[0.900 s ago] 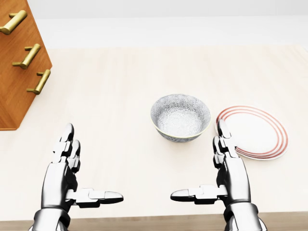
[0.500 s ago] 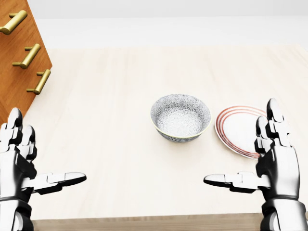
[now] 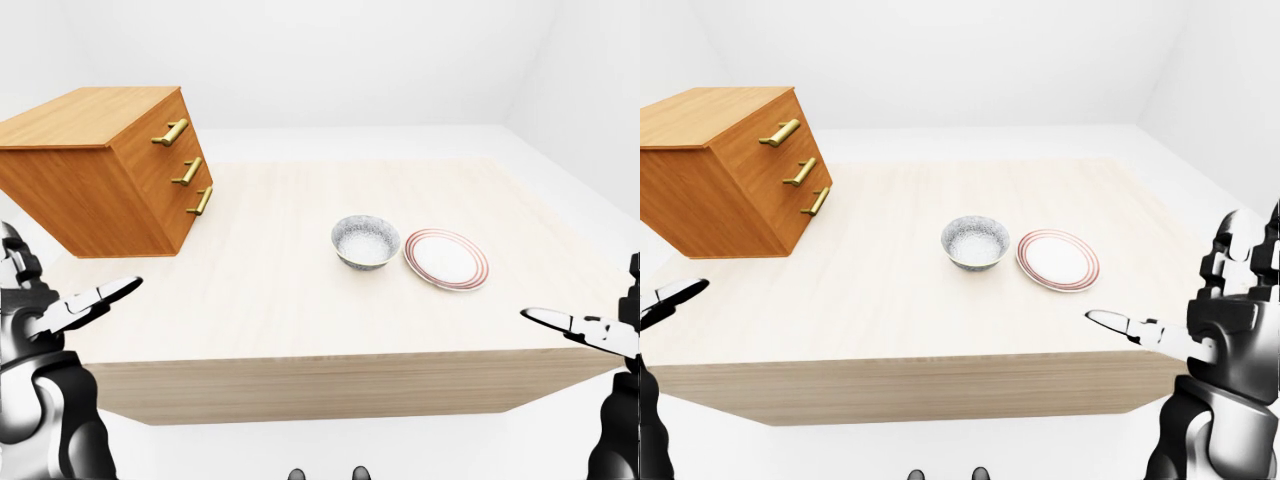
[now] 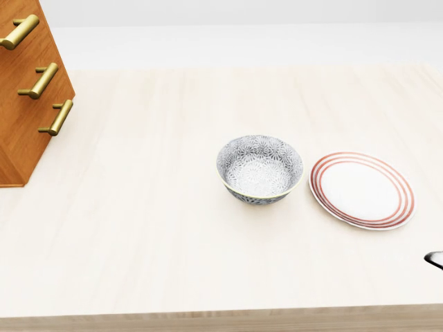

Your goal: Put the bowl on top of the cabinet.

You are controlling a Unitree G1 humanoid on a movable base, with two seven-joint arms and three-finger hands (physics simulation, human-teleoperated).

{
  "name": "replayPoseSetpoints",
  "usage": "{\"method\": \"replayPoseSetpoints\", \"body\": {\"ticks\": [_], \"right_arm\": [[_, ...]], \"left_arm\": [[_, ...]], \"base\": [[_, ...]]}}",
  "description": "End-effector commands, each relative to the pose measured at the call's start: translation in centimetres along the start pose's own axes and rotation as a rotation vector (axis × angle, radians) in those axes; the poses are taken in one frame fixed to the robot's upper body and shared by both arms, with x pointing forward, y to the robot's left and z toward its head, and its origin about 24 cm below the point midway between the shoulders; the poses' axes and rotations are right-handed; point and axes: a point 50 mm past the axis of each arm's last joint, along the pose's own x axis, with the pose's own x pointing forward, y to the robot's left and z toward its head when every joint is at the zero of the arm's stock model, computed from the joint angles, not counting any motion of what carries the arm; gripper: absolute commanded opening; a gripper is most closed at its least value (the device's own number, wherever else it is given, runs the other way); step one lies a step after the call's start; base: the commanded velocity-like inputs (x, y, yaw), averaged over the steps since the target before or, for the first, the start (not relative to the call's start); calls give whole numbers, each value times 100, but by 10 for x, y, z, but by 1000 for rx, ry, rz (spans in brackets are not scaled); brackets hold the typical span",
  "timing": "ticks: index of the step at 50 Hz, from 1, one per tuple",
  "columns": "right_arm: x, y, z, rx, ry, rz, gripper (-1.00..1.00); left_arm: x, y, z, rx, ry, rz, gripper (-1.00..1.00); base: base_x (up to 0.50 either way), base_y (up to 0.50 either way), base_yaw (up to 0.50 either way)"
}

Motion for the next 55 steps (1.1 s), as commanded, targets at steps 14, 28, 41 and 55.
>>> {"method": "replayPoseSetpoints", "body": {"ticks": [14, 28, 41, 55], "right_arm": [[-4, -9, 12, -26, -38, -14, 100], [-5, -8, 13, -28, -43, -5, 100], [-6, -6, 10, -43, -26, 2, 100], [-6, -4, 9, -51, -21, 14, 100]], "left_arm": [[0, 9, 21, -18, -78, 49, 100], [-1, 10, 22, -6, -82, 51, 100], [0, 10, 21, -2, -79, 53, 100], [0, 10, 21, 1, -82, 52, 100]], "base": [[33, 0, 0], [49, 0, 0], [26, 0, 0], [2, 46, 0]]}}
